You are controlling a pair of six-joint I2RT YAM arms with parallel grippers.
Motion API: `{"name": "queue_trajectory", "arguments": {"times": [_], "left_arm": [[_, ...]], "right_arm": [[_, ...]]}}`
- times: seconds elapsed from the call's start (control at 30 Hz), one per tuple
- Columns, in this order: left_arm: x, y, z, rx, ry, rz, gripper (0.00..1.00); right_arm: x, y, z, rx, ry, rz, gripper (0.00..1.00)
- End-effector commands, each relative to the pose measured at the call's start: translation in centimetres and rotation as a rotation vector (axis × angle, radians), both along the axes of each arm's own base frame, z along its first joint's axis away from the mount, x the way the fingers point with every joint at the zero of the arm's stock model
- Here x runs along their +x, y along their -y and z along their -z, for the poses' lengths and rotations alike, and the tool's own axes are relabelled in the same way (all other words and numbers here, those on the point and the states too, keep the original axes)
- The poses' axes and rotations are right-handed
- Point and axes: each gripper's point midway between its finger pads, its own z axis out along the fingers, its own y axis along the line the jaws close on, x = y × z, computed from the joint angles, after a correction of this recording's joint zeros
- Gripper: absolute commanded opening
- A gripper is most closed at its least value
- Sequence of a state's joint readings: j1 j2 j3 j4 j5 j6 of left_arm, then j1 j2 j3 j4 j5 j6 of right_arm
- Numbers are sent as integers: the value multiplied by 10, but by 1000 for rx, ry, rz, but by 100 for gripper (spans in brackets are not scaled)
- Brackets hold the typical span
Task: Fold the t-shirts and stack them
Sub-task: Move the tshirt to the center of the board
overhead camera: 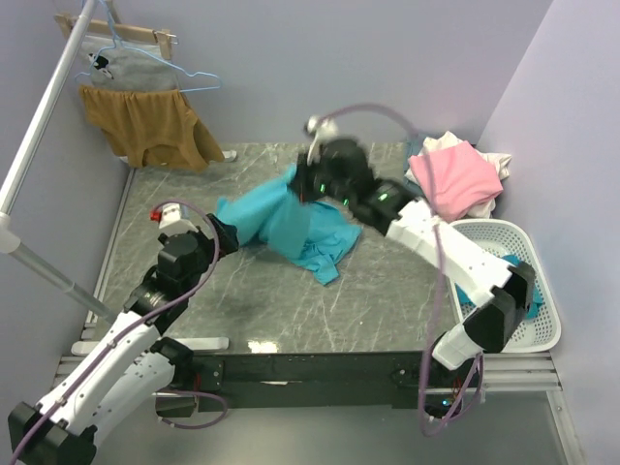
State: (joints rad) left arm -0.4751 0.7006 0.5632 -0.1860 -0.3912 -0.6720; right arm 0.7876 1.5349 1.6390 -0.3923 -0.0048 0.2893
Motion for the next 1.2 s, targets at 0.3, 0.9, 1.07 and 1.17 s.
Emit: {"name": "queue_trajectory", "arguments": {"times": [0.3,0.9,1.07,1.17], "left_arm": [[2,-2,-24,-41,47,-28,99],[15,20,-14,-45,-17,41,99],[9,-2,-26,-42,4,-60,99],[3,-12,-36,-49,41,-89,99]], "right_arm": [[-93,95,61,44,-74,165,0],[-76,118,-99,143,285,224,0],[-47,14,-93,60,227,-48,0],[-21,-33,-61,-1,167,-117,0]]}}
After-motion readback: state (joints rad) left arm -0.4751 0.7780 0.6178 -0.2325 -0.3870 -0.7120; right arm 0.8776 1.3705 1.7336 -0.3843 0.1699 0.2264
